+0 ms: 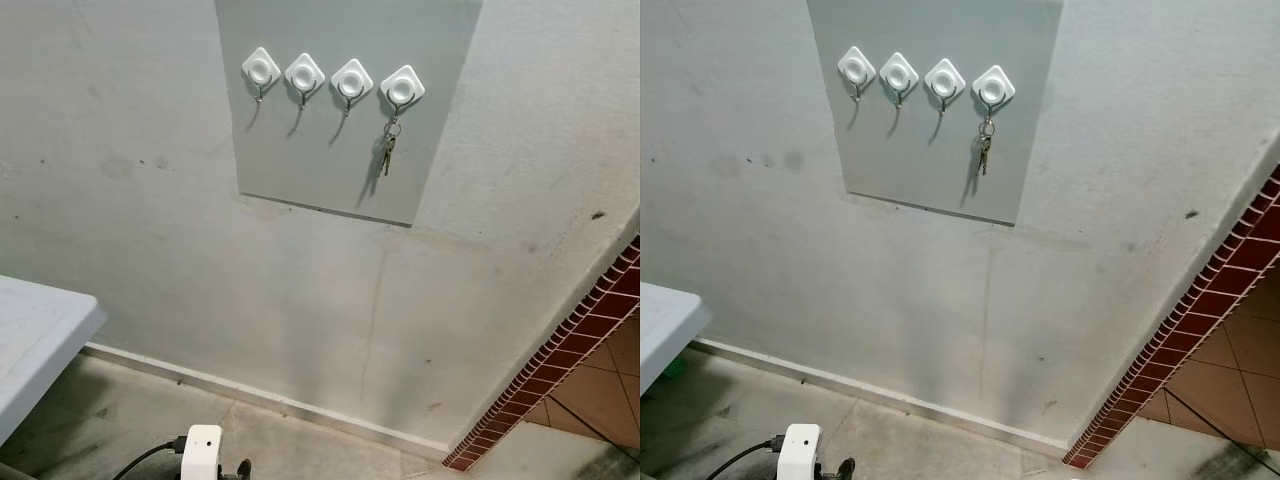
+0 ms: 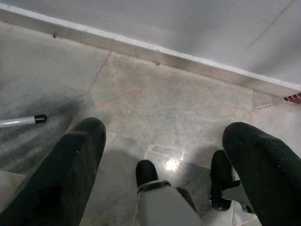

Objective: Hang keys on a hook

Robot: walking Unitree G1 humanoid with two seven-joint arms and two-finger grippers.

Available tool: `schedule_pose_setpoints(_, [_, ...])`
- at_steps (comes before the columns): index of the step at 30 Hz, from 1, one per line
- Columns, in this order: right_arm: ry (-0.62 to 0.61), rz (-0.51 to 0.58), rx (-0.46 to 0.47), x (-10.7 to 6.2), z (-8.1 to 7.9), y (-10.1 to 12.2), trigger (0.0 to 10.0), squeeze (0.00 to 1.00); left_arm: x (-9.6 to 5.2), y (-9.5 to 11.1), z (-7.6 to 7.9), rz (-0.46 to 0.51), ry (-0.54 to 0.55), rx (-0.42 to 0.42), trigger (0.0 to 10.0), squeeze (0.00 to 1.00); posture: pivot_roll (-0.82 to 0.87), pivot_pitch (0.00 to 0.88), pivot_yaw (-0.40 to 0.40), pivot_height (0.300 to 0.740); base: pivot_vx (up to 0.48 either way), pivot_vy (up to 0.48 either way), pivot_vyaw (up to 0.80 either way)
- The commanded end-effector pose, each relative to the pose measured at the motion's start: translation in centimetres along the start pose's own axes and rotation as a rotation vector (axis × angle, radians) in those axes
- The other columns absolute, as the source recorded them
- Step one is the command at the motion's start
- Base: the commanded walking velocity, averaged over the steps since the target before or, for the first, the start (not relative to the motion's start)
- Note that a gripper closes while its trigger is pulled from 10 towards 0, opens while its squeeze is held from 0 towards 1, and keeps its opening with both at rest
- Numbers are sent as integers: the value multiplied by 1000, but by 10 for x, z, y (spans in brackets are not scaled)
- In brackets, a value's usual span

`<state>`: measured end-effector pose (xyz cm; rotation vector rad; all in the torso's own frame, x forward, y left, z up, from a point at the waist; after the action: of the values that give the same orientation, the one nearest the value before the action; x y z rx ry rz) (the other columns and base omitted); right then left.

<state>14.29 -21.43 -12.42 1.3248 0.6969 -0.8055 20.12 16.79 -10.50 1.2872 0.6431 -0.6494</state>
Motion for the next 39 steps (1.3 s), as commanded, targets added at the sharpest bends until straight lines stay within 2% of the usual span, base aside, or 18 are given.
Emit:
schedule_pose_setpoints(1, [-3, -2, -3, 0, -1, 0, 10000, 0, -1, -4, -1, -18, -7, 15, 10000, 0, -40, 0, -9, 740, 0, 0, 0])
schedule_pose_setpoints(16, [0, -32, -25, -2, 0, -8, 10000, 0, -1, -6, 0, -24, -11, 27, 10000, 0, -39, 0, -14, 740, 0, 0, 0])
schedule_pose_setpoints(39, [-2, -44, -5, -1, -2, -7, 10000, 0, 1, 0, 2, -11, -22, 39, 10000, 0, -35, 0, -13, 740, 0, 0, 0])
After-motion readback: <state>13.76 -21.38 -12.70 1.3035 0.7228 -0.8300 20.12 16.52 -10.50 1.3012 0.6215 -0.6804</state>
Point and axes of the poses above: a point about 5 cm out from each wrist's last joint towards the gripper, its own x axis pointing out of the wrist towards the gripper, its own y axis along the axis of the wrist's last joint, z = x × y, the point moved 3 cm from there along x, pointing out of the wrist towards the gripper, and after that the axes turned 8 degrees about -x, right-handed, at the moved point
